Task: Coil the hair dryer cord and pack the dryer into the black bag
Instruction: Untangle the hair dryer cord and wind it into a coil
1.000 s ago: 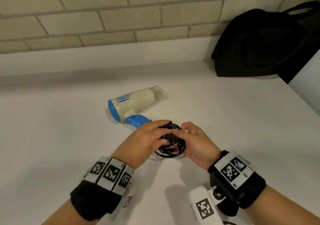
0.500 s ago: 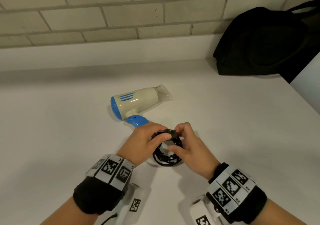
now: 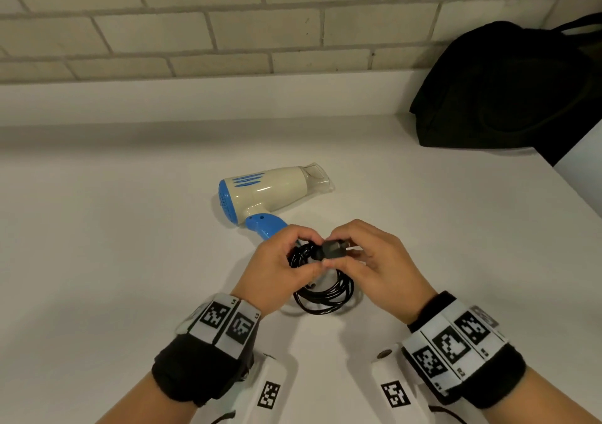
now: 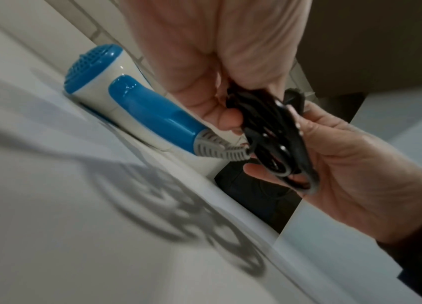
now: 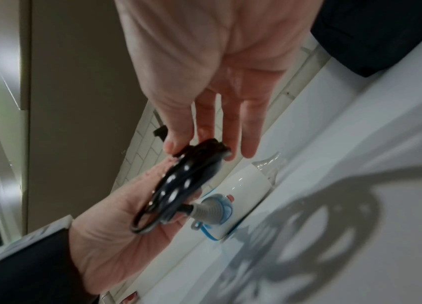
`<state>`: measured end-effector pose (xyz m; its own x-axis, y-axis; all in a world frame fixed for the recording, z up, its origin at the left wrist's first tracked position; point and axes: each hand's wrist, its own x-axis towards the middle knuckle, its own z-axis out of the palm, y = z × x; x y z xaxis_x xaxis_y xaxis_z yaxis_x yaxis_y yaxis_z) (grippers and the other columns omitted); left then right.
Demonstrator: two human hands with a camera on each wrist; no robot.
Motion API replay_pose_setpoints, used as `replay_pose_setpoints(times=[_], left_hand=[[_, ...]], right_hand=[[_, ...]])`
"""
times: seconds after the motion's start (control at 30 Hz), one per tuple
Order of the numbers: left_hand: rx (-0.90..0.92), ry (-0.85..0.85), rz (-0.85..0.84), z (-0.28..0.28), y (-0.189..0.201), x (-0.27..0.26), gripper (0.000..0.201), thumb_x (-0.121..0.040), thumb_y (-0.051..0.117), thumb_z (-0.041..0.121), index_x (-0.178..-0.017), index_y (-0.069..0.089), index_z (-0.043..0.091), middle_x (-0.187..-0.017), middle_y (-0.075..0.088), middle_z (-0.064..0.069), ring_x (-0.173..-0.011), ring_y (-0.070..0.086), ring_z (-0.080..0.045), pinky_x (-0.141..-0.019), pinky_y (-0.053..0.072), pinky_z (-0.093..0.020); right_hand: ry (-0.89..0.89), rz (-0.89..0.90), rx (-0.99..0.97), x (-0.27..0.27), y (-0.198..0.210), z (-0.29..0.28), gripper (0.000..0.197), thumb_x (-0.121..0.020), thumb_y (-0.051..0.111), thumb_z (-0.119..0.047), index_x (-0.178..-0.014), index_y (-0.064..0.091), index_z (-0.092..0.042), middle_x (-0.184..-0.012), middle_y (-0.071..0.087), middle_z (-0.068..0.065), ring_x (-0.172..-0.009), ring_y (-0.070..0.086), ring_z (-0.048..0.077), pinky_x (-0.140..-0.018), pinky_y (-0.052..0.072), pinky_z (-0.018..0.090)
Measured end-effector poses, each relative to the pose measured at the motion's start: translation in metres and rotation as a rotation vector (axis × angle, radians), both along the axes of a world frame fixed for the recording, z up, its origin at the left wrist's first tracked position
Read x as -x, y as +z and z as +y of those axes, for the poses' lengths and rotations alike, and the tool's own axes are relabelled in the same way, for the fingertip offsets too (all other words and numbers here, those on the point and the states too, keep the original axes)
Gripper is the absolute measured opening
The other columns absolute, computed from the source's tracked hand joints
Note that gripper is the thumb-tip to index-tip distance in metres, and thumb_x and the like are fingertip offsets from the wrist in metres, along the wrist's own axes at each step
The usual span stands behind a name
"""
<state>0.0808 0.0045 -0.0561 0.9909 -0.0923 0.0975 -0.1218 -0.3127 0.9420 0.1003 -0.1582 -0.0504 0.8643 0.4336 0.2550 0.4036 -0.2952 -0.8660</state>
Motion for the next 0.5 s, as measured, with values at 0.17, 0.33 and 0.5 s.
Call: replay_pose_setpoints(times=[0.17,0.33,0.5], left_hand=[[0.099,0.015,-0.003,-0.004,0.008,-0.002,0.029,-0.068,0.074,0.008,-0.076,0.057,0.03,-0.075,0.06,0.008,-0.062,0.058,-0.001,-0.059,0.05,-0.014],[0.048,-0.029,-0.013,-0.001,0.012,-0.001,0.031,-0.066,0.075,0.006,-0.074,0.058,0.031,-0.067,0.067,0.022,-0.068,0.06,0.003,-0.065,0.048,-0.009],[0.094,-0.068,0.046,0.0,0.013,-0.001,0.034,-0.069,0.071,0.001,-0.074,0.063,0.033,-0.068,0.068,0.022,-0.068,0.061,0.005,-0.064,0.047,-0.007]], right_hand=[[-0.077,0.046,-0.142,0.0,0.002,-0.002,0.023,-0.07,0.06,-0.039,-0.087,0.063,-0.023,-0.084,0.066,-0.004,-0.084,0.062,0.013,-0.078,0.055,0.038],[-0.078,-0.055,-0.128,0.006,-0.003,-0.011,0.021,-0.074,0.06,-0.038,-0.092,0.062,-0.029,-0.098,0.063,-0.015,-0.091,0.06,0.008,-0.085,0.049,0.03],[-0.073,-0.174,-0.117,0.013,-0.004,-0.021,0.018,-0.079,0.058,-0.043,-0.09,0.06,-0.029,-0.097,0.061,-0.015,-0.089,0.059,0.007,-0.081,0.045,0.019]])
